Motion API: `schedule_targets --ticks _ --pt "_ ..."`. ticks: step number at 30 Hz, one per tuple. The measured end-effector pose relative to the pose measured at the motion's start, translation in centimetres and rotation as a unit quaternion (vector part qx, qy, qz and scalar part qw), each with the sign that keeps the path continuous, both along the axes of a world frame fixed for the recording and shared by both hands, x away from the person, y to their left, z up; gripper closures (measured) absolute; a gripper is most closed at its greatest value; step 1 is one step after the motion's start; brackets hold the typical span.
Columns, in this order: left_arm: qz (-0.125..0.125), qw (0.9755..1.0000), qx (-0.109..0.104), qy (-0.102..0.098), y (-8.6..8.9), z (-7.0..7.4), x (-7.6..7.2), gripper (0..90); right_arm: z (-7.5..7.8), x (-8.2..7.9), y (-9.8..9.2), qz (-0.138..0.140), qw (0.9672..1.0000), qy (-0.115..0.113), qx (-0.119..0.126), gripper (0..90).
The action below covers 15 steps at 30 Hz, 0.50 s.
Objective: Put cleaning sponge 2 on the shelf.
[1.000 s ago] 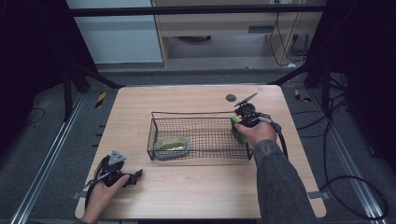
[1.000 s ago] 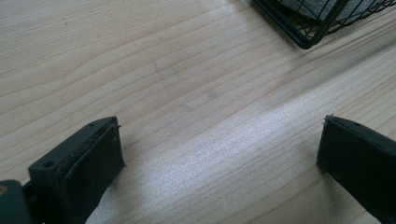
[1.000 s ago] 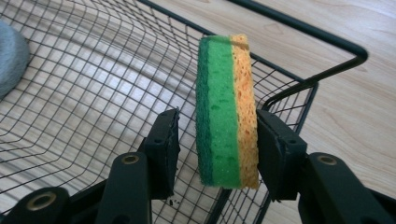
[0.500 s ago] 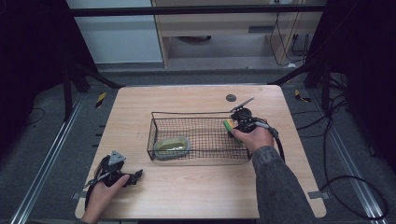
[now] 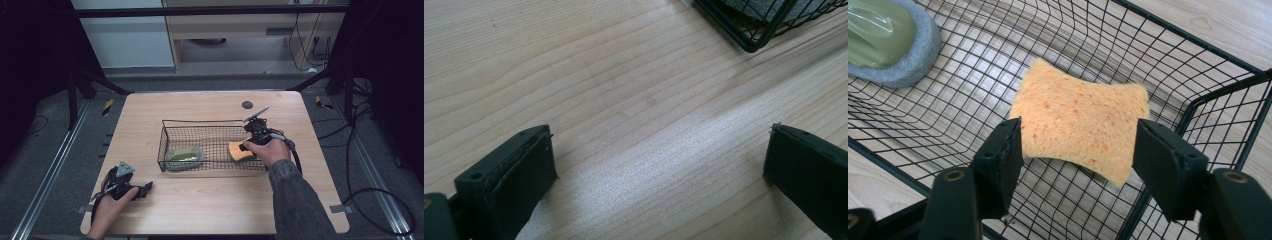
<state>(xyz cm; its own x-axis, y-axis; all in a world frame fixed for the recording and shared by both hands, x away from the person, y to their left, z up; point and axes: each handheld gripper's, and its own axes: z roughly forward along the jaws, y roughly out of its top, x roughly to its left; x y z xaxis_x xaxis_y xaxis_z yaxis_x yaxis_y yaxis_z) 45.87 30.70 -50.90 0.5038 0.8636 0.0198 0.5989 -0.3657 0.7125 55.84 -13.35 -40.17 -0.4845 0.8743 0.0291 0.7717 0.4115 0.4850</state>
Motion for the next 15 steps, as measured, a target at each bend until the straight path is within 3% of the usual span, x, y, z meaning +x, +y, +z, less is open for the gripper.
schedule_targets --ticks 8,15 --pt "0.000 1.0000 0.000 0.001 0.0 0.0 0.0 0.0 0.3 -0.5 -0.2 -0.001 0.9997 -0.022 0.005 23.4" --pt "0.000 1.0000 0.000 0.001 0.0 0.0 0.0 0.0 1.1 -1.0 -1.2 -0.013 0.9981 -0.052 0.031 10.0"
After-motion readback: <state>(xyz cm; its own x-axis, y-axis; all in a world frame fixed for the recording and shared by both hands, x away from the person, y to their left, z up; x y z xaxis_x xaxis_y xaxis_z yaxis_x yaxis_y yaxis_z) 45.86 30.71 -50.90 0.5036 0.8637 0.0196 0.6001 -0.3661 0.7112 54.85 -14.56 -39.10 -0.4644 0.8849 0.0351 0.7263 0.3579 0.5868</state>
